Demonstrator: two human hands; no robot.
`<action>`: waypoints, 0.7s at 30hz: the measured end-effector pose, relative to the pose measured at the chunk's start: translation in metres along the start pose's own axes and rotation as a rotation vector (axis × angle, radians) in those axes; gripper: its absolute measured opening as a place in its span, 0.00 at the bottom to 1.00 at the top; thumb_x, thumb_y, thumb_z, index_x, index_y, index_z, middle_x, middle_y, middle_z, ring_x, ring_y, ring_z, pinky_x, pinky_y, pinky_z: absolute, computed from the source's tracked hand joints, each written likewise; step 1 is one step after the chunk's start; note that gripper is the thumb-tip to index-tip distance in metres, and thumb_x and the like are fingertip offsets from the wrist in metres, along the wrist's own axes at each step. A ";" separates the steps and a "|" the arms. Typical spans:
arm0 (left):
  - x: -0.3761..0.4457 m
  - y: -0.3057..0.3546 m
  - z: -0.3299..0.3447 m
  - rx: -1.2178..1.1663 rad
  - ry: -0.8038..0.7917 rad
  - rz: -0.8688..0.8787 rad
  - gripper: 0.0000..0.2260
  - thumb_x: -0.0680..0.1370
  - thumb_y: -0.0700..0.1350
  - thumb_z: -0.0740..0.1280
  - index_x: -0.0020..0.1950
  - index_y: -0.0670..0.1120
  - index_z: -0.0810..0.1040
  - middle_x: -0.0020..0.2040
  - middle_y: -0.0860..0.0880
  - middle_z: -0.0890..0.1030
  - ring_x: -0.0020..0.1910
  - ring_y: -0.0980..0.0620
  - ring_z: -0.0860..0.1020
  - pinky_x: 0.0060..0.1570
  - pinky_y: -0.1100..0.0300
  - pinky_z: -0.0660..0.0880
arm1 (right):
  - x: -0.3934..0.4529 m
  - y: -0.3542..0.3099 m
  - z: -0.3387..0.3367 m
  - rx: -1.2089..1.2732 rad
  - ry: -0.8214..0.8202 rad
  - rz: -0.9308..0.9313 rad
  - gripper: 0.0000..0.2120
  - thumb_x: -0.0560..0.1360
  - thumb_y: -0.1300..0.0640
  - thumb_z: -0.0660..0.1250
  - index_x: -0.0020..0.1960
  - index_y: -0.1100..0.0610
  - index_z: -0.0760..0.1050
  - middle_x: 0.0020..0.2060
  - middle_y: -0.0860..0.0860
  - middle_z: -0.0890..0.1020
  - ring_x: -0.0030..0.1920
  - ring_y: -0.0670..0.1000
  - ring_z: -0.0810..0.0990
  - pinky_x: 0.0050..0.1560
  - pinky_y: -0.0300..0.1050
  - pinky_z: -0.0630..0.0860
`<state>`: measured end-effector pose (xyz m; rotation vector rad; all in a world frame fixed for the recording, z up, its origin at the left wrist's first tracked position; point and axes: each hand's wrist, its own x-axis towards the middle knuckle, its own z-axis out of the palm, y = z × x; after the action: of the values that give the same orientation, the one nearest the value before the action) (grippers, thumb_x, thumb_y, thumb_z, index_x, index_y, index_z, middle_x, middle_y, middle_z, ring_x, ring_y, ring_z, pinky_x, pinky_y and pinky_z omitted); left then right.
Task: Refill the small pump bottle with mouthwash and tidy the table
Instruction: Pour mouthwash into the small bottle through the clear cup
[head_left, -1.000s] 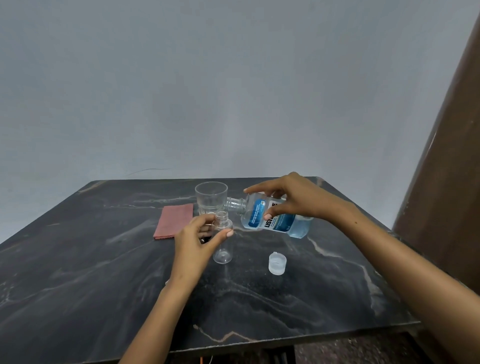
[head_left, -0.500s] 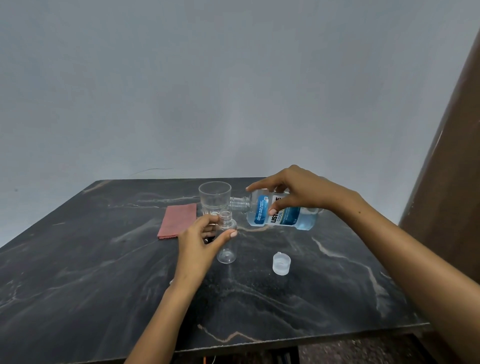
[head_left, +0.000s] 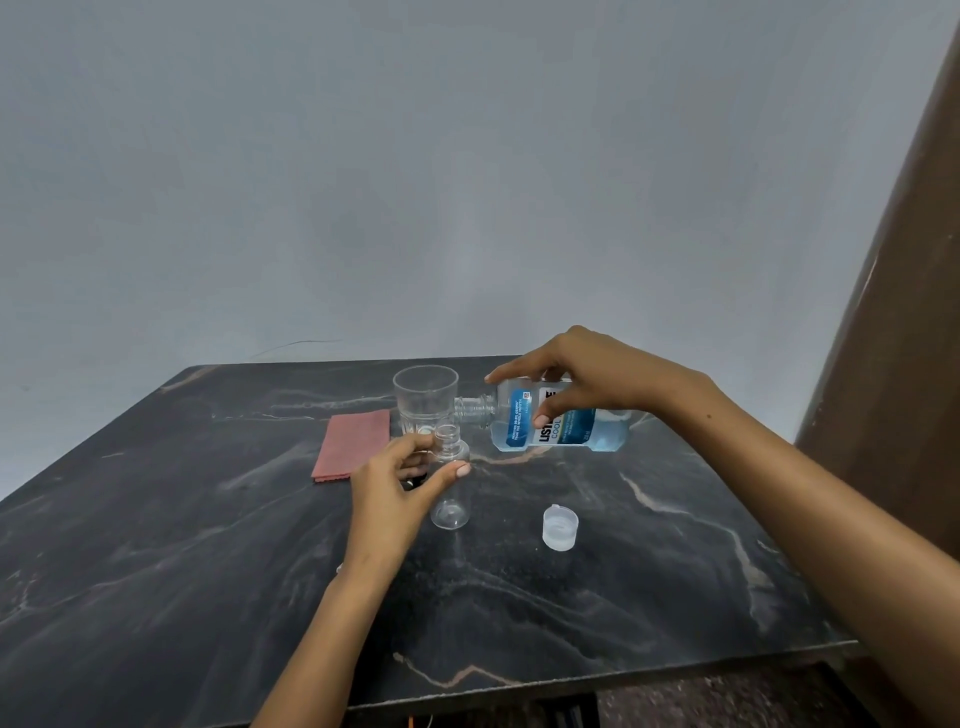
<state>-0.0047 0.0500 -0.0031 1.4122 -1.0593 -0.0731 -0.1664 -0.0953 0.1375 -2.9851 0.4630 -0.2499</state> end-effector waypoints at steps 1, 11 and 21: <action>0.000 0.000 0.000 0.002 0.000 -0.002 0.18 0.63 0.52 0.76 0.51 0.52 0.80 0.46 0.56 0.82 0.45 0.60 0.80 0.44 0.75 0.74 | 0.000 0.000 -0.001 -0.004 -0.003 -0.001 0.29 0.70 0.55 0.73 0.67 0.40 0.70 0.56 0.49 0.83 0.49 0.47 0.78 0.54 0.47 0.78; -0.001 0.004 -0.001 -0.005 -0.003 -0.014 0.16 0.61 0.56 0.74 0.47 0.61 0.76 0.44 0.62 0.80 0.44 0.68 0.78 0.42 0.77 0.73 | 0.004 -0.008 -0.009 -0.019 -0.040 -0.018 0.28 0.70 0.59 0.73 0.66 0.43 0.72 0.57 0.49 0.83 0.52 0.50 0.79 0.58 0.50 0.76; 0.000 0.000 0.000 -0.006 0.006 -0.001 0.16 0.62 0.55 0.75 0.47 0.61 0.76 0.44 0.61 0.80 0.44 0.65 0.79 0.42 0.76 0.74 | 0.004 -0.011 -0.012 -0.033 -0.062 -0.015 0.28 0.70 0.60 0.73 0.67 0.44 0.72 0.58 0.49 0.82 0.54 0.51 0.79 0.59 0.50 0.77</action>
<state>-0.0051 0.0505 -0.0029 1.4070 -1.0532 -0.0722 -0.1616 -0.0876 0.1516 -3.0194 0.4420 -0.1519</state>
